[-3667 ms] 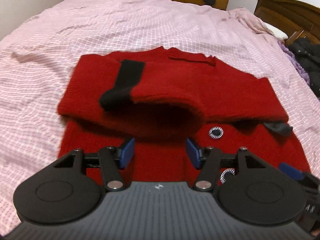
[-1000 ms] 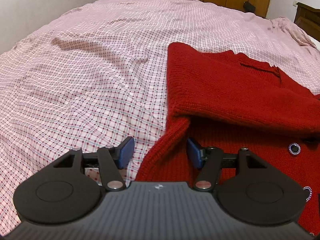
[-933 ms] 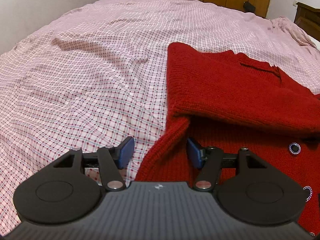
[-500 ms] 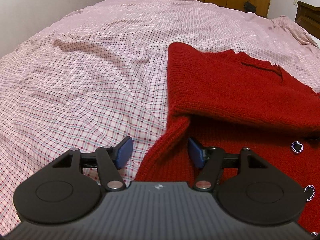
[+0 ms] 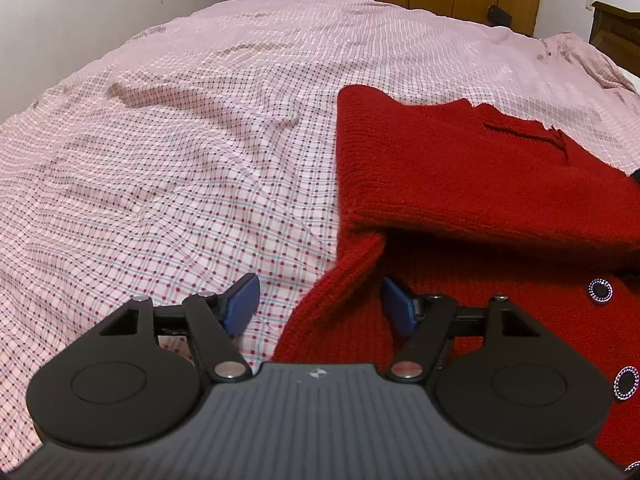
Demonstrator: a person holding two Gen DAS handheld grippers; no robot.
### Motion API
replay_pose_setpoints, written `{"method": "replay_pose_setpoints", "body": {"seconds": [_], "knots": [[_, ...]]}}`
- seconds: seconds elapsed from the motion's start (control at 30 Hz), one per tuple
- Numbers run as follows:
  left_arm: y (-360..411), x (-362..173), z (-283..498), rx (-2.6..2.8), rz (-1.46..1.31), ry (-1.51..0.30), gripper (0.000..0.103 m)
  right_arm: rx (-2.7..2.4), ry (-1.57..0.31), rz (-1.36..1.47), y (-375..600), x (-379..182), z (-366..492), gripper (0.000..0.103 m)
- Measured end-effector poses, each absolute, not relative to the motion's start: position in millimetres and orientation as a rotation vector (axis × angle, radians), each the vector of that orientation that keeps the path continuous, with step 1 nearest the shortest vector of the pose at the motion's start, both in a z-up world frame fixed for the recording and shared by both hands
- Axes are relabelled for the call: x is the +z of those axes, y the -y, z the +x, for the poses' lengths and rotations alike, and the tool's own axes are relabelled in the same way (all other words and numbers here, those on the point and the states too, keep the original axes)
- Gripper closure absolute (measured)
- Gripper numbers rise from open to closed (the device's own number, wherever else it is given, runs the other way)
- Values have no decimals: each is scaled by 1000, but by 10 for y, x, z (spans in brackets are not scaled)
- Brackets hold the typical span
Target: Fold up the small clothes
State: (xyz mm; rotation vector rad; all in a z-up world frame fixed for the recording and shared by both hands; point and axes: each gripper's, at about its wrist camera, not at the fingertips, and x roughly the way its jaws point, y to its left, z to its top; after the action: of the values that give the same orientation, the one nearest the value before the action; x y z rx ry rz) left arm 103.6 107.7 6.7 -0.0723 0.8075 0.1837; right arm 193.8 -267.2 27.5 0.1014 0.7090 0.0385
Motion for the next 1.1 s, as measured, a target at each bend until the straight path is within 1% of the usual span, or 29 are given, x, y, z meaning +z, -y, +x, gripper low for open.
{"method": "replay_pose_setpoints", "body": {"seconds": [0.07, 0.17, 0.2, 0.27, 0.3, 0.43, 0.5, 0.53, 0.57, 0.8, 1.0, 1.03, 1.1], "knots": [[-1074, 65, 1038, 184, -70, -807, 27, 26, -720, 81, 2671, 155, 1970, 85], [-1096, 74, 1031, 182, -78, -806, 27, 7, -713, 120, 2706, 155, 1955, 82], [-1102, 83, 1025, 180, -80, -808, 27, 5, -717, 132, 2717, 180, 1948, 81], [-1107, 117, 1001, 180, -77, -814, 27, 3, -719, 148, 2743, 262, 1913, 74], [-1107, 142, 980, 182, -75, -816, 27, 2, -714, 152, 2759, 315, 1869, 72], [-1100, 249, 854, 189, -60, -813, 27, 29, -663, 153, 2806, 563, 1612, 69], [-1082, 315, 776, 186, -52, -804, 27, 56, -640, 164, 2830, 687, 1423, 59], [-1079, 352, 735, 184, -50, -799, 27, 69, -629, 169, 2840, 748, 1325, 52], [-1077, 392, 694, 181, -48, -794, 27, 81, -621, 172, 2841, 799, 1249, 50], [-994, 681, 370, 147, -19, -757, 26, 183, -633, 172, 2791, 1075, 618, 50], [-872, 905, 58, 98, 14, -728, 26, 242, -658, 146, 2690, 1165, 177, 50], [-847, 928, 10, 90, 19, -727, 25, 252, -659, 137, 2665, 1172, 105, 49], [-795, 962, -103, 73, 37, -721, 23, 267, -662, 123, 2621, 1177, -27, 45]]}}
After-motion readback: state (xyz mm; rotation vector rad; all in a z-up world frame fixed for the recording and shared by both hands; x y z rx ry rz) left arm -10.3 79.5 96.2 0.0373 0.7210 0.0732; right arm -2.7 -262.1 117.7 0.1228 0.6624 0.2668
